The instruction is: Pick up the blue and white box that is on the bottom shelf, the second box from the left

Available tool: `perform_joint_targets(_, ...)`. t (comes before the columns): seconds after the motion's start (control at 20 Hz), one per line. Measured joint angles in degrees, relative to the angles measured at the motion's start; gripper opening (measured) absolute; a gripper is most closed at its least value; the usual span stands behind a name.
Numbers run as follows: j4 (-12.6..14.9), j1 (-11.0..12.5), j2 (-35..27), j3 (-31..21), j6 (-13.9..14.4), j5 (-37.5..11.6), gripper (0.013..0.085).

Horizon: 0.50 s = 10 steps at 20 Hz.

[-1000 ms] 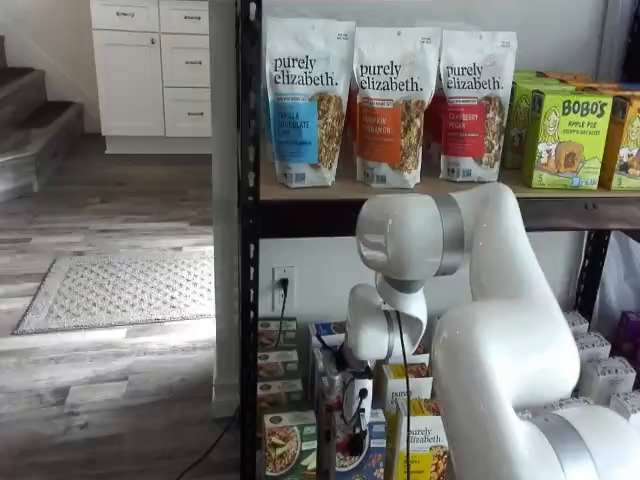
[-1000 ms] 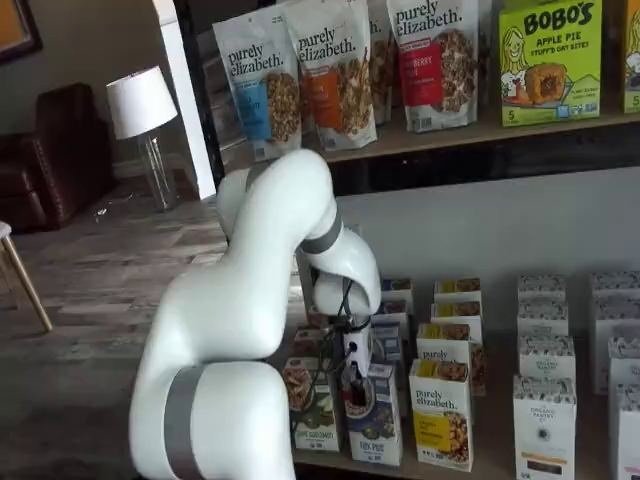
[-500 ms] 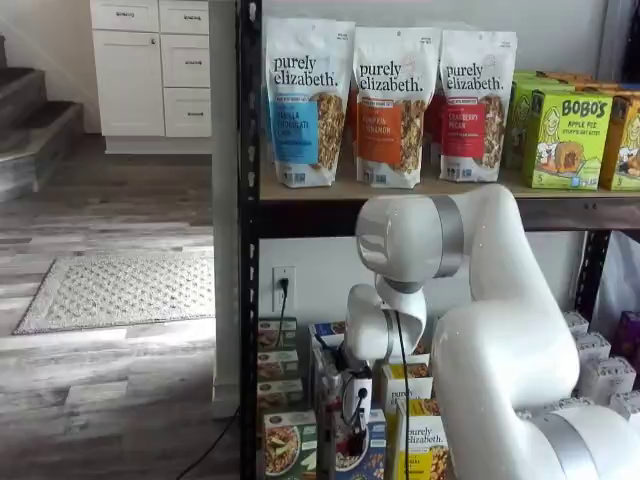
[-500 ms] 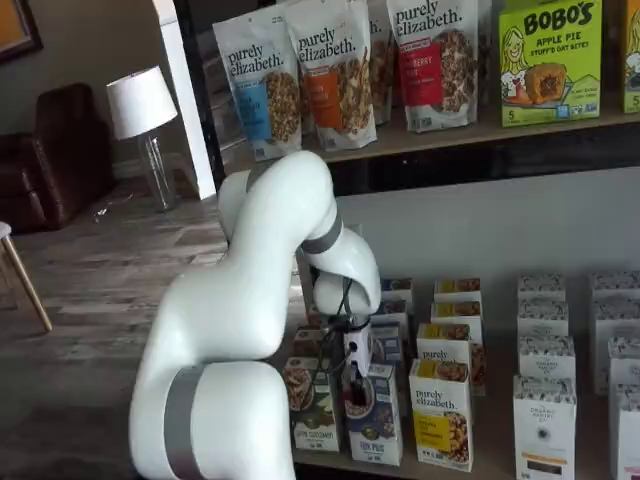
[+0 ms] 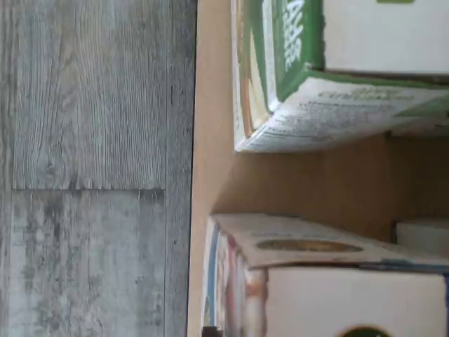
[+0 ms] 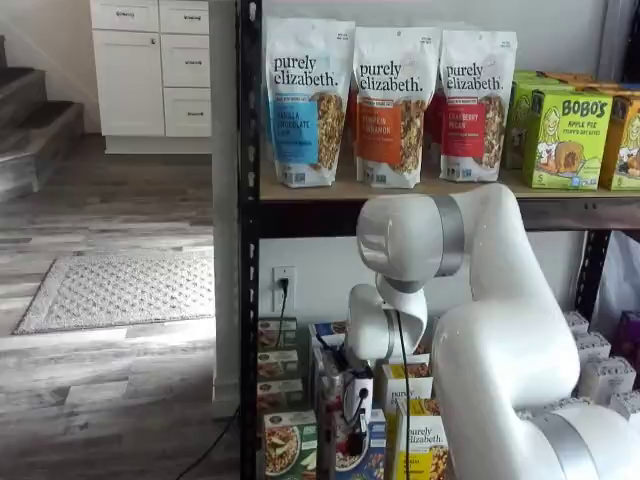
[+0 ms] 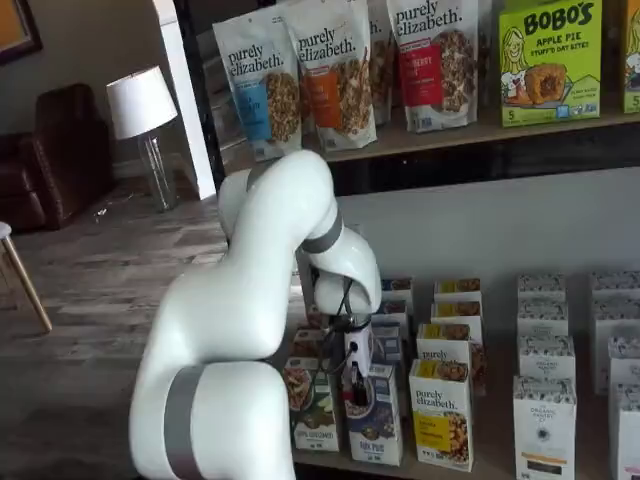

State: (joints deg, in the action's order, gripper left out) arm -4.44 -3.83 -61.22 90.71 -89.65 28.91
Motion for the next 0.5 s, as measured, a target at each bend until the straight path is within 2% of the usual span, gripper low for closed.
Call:
perform_joint_targets(0.2, 0.1, 0.1, 0.4, -0.4, 0.0, -0.1, 0.069)
perform_joint_targets(0.5, 0.5, 0.1, 0.7, -0.8, 0.3, 0.2, 0.053)
